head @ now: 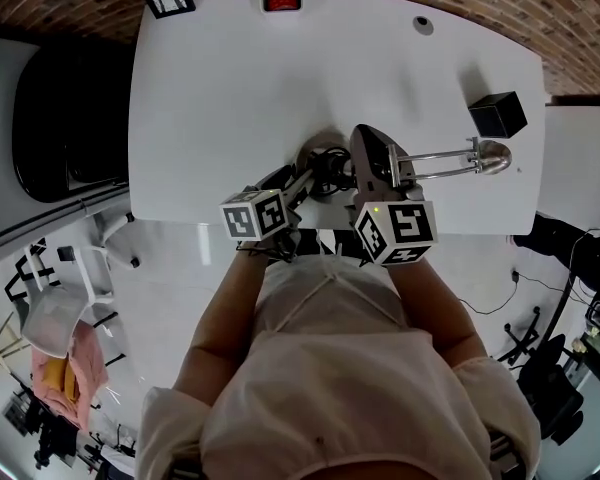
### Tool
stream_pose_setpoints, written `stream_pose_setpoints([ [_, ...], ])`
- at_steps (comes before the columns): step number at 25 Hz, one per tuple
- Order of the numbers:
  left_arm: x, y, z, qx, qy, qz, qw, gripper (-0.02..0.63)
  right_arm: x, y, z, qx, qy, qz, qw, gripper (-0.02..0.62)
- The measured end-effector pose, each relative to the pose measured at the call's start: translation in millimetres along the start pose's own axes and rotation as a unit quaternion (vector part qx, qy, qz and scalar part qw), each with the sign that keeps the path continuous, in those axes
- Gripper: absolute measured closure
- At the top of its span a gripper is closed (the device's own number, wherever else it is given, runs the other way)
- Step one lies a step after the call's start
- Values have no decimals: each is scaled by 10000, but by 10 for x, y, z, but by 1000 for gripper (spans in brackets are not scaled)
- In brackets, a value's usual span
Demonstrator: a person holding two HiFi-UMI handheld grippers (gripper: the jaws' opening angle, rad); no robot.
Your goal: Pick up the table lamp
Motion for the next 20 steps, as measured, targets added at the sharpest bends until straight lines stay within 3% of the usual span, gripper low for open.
stream_pose_setpoints([
  [8,-28,-132,149,0,-587,-992,9933,382,-73,-14,-69,-104,199,170,9996,567],
  [12,-84,-129,174,-99,-918,-1407,9857,453,-95,-17,-95,-173,239,220,9993,566],
  [20,-157,-130,191,-111,-1008,-1498,9835,466,-214,-10,-127,-163,237,439,9986,568],
])
Point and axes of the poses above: the fingertips, and each gripper's own axes: z forward along the fingers, x to its left, y out of its top, the point moved 4 cm from there along -z, backward along the fingers
